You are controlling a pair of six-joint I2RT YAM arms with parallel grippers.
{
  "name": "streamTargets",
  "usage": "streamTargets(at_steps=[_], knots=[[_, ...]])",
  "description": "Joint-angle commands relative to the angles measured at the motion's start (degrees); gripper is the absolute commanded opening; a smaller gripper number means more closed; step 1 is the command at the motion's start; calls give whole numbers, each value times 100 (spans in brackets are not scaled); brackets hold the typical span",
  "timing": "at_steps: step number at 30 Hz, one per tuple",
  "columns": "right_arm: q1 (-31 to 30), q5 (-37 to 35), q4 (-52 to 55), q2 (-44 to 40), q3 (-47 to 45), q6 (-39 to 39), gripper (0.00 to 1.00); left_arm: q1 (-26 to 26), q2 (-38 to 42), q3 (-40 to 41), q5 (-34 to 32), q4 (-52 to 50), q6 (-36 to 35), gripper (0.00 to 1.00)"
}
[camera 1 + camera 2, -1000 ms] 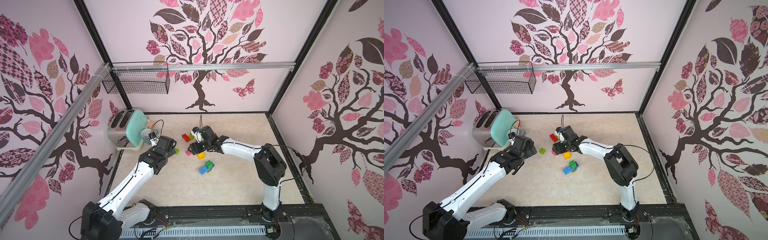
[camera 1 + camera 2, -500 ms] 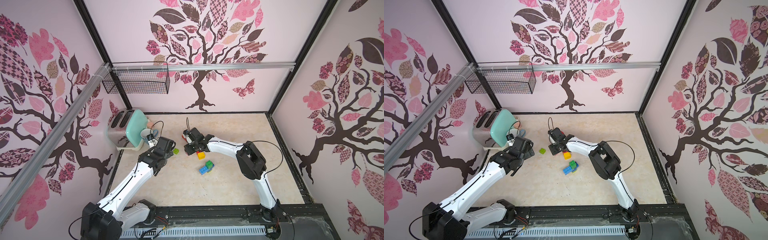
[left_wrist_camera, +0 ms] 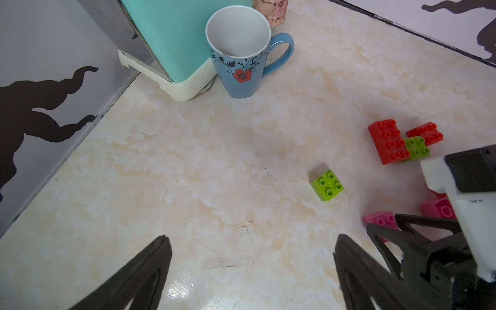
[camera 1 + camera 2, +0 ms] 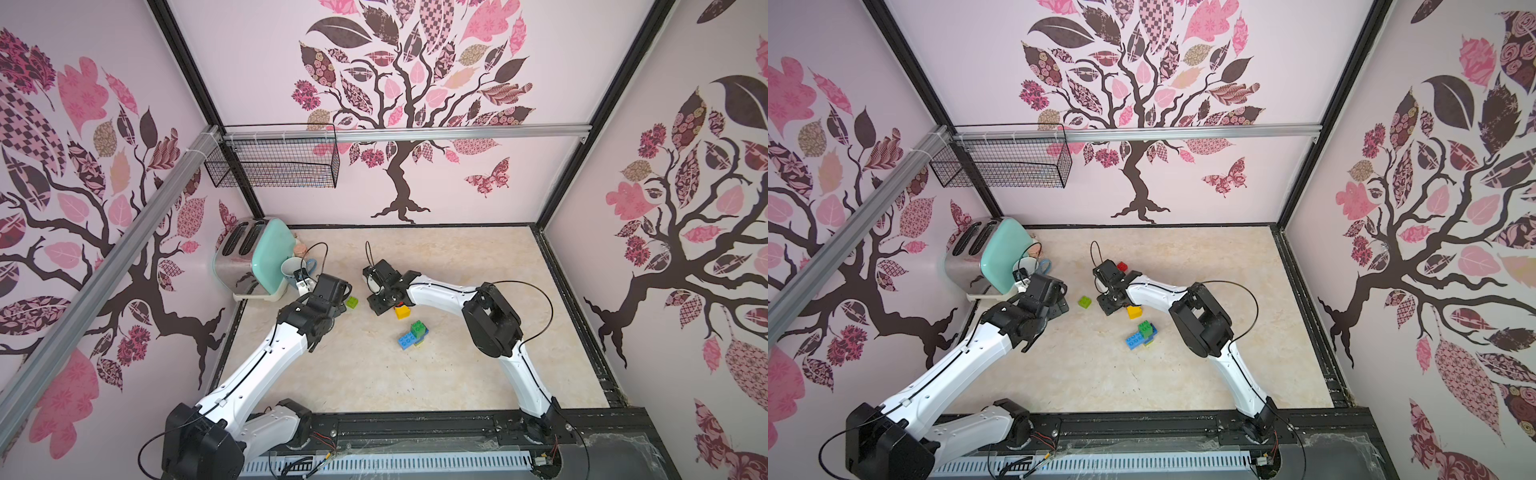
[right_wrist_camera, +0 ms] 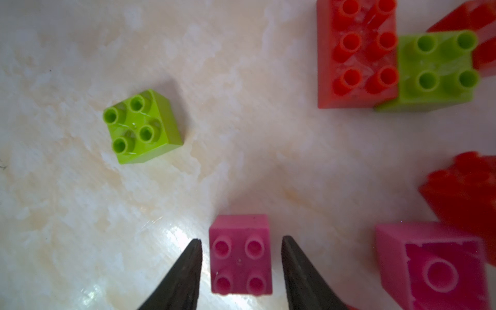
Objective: Assemble the number 4 with lego
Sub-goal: Pick up the lego brick from the center of the board, then assemble the lego brick with the lego brick.
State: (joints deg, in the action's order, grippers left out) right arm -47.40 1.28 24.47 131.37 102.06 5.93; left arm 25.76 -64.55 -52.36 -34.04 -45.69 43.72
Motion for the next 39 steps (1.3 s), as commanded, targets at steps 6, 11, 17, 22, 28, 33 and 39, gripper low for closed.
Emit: streamTargets(at_steps=[6,11,17,22,28,33,39], knots=[[-43,-89,222,363,336,-116,45,-30,-13,112,-94,-27,-8,98],[-56,-129,81,185,230,-66,41,-34,-66,133,-4,14,-59,98],[-55,-59,-223,-399,-98,4,32,-31,-158,149,377,261,-287,98],[-21,64,-713,-1614,-1061,62,16,-32,-224,188,1283,673,-625,98],[235,337,-876,-3554,-2680,368,0,-32,-349,307,1845,1068,-813,98],[256,256,-48,-4512,-3377,492,0,-1,-604,316,2514,1150,-941,98],[218,333,1198,-4733,-3302,707,0,67,-866,418,3121,1313,-956,98]])
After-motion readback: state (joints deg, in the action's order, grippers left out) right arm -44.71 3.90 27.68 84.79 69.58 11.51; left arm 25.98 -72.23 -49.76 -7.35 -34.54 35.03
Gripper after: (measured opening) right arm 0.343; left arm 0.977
